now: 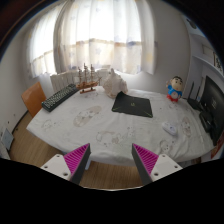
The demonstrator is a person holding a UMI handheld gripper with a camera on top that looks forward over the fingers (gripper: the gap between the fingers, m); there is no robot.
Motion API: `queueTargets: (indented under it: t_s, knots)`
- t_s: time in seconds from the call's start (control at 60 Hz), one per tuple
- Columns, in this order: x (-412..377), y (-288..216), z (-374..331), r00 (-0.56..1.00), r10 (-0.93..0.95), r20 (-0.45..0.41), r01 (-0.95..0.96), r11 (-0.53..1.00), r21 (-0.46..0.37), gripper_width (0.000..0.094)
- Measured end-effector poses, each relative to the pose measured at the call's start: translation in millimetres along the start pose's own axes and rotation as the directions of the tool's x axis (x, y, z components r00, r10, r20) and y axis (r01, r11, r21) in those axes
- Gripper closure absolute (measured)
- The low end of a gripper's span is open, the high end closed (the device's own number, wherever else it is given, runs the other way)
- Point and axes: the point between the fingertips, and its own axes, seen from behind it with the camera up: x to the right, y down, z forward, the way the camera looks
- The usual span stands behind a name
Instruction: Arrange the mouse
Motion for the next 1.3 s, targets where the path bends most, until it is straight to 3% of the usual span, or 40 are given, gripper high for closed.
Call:
queueTargets:
  t_s: [0.117, 0.633, 0.983, 1.0, 1.3]
  knots:
    - [46.7, 3.5, 4.7, 1.000, 0.012, 0.005, -0.012, 1.000, 0.008, 0.0080]
    - [238.3, 32.0, 10.5, 0.973, 0.068, -0.222, -0.062, 0.998, 0.032, 0.0084]
    - [293.0, 42.2, 68.5, 0.975, 0.103, -0.199, -0.092, 0.994, 0.064, 0.0084]
    - [271.1, 44.0, 76.5, 0.962, 0.116, -0.246, -0.100, 0.992, 0.079, 0.0082]
    - [301.9, 36.7, 153.0, 0.965, 0.120, -0.234, -0.111, 0.992, 0.051, 0.0083]
